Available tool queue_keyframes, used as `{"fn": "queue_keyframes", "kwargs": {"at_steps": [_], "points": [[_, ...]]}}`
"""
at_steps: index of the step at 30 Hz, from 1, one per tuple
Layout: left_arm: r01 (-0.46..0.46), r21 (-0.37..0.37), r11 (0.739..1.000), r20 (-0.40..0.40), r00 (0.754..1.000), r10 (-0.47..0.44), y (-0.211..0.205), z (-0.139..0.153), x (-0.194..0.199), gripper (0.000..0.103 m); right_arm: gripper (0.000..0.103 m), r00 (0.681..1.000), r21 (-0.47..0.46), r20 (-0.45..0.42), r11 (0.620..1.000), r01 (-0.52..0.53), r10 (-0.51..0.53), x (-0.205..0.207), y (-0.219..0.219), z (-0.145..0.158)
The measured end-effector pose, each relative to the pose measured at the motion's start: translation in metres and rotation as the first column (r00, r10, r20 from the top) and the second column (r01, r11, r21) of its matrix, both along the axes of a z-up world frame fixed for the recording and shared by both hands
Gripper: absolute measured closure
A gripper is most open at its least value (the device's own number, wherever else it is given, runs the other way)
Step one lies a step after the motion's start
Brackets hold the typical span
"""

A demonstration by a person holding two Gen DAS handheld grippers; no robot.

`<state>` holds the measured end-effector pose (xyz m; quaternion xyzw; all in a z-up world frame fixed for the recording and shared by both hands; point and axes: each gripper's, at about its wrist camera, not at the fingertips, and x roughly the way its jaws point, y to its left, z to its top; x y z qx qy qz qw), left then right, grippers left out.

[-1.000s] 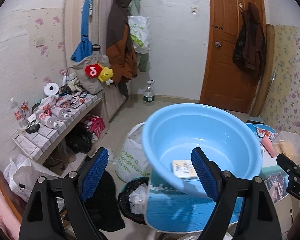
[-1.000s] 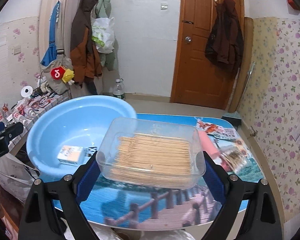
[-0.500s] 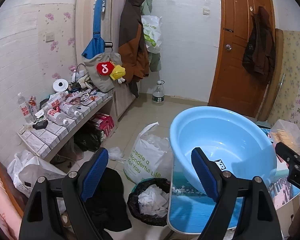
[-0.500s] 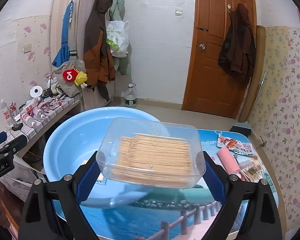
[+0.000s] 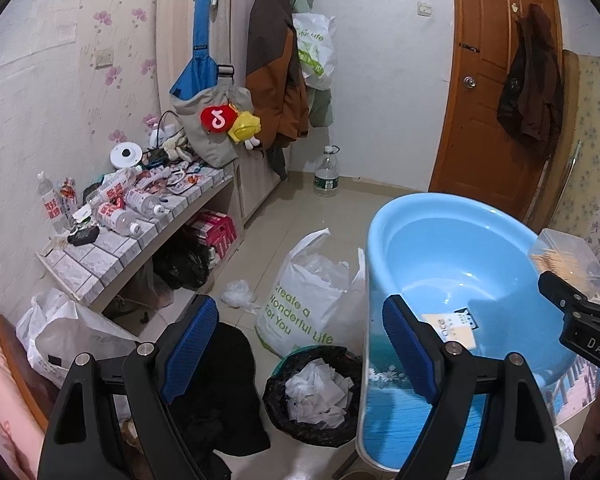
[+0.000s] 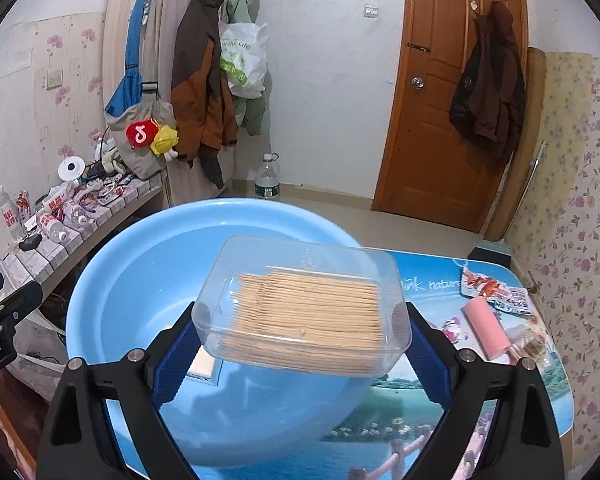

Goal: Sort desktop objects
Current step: 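Carry the clear toothpick box into the blue basin and release with the right gripper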

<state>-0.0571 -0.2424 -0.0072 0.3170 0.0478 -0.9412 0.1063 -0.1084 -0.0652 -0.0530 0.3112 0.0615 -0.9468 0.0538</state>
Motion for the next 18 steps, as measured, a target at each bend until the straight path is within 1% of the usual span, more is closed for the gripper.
{"fn": "queue_keyframes", "kwargs": {"at_steps": [10, 14, 18], "points": [[-0.008, 0.003, 1.000, 0.016, 1.000, 0.008, -0.005, -0.009, -0.006, 0.019, 0.009, 0.999, 0.013, 0.039, 1.000, -0.003, 0.002, -0.021, -0.007, -0.020], [-0.008, 0.004, 1.000, 0.021, 1.000, 0.008, -0.006, -0.011, -0.007, 0.019, 0.009, 0.998, 0.002, 0.063, 1.000, -0.008, 0.008, -0.030, -0.008, -0.027], [-0.009, 0.006, 1.000, 0.030, 1.000, 0.009, -0.007, -0.014, -0.008, 0.019, 0.009, 0.998, 0.039, 0.066, 0.999, -0.020, 0.017, -0.035, -0.015, -0.034]]}}
